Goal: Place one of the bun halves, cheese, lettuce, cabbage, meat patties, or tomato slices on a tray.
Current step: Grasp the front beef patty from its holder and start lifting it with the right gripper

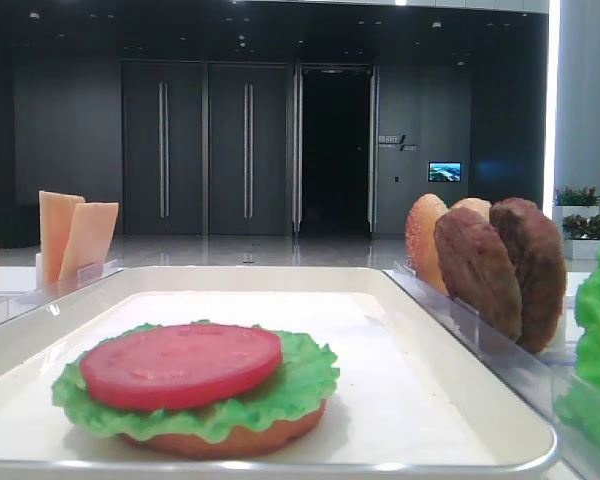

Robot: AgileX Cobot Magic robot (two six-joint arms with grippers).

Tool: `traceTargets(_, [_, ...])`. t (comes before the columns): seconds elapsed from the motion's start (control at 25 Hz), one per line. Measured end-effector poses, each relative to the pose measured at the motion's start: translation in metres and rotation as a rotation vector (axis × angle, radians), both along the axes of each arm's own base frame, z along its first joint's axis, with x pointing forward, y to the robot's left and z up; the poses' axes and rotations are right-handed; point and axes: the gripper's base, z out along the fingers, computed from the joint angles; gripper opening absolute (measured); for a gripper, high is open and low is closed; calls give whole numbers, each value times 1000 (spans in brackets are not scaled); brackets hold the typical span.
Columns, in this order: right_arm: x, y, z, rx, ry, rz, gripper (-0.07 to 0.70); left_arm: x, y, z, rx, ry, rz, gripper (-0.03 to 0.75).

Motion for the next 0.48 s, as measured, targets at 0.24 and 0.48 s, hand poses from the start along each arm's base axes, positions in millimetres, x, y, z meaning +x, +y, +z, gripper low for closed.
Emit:
traceTargets(0.24, [0,0,0,0,0,0,528,0,0,0,0,0,0,286])
traceTargets(0.48, [0,0,0,0,0,0,528,0,0,0,0,0,0,286])
